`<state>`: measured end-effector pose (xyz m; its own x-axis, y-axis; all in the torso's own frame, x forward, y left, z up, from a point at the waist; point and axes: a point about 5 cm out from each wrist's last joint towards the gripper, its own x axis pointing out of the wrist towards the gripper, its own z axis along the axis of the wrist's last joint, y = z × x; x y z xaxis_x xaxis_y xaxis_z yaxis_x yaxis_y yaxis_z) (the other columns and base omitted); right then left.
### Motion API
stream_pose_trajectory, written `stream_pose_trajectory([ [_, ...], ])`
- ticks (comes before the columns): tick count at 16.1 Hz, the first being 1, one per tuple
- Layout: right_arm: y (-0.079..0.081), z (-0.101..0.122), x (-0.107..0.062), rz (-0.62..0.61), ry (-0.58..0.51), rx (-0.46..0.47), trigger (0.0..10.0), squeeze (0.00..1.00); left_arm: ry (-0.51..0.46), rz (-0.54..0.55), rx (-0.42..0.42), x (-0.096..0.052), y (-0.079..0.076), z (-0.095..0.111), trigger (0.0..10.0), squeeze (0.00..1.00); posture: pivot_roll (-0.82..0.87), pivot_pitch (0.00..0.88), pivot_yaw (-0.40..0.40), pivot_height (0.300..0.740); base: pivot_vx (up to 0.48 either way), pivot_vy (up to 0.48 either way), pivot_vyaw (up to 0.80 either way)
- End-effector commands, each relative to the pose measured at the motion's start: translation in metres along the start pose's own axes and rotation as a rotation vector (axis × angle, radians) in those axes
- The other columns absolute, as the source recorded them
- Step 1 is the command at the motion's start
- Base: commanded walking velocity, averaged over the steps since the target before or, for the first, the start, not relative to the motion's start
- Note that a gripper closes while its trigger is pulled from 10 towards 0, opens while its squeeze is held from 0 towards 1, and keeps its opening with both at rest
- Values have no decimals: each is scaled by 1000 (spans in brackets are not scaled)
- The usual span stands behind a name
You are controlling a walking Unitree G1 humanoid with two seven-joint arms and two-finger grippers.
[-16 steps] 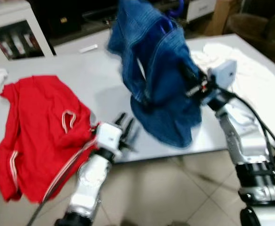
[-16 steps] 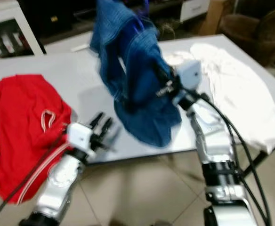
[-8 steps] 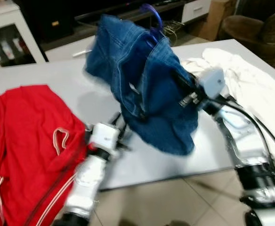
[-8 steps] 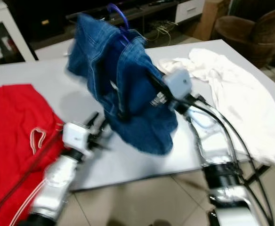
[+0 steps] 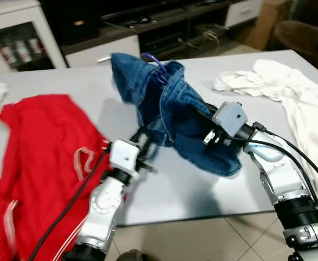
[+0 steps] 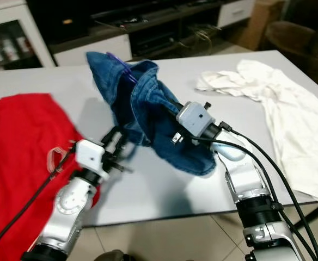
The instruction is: Hang hanger
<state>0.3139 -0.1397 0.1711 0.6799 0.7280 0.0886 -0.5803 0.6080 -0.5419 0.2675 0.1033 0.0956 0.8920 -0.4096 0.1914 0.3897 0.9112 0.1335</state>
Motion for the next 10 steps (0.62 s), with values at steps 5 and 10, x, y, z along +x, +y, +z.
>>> stream_pose_trajectory([
  [5,8,3,1,55,-29,-67,10000,0,-166,52,48,21,19,41,10000,0,-51,0,63,736,0,0,0],
  [10,6,3,-1,54,-32,-82,10000,0,-192,143,87,34,44,55,10000,0,-56,0,74,736,0,0,0],
])
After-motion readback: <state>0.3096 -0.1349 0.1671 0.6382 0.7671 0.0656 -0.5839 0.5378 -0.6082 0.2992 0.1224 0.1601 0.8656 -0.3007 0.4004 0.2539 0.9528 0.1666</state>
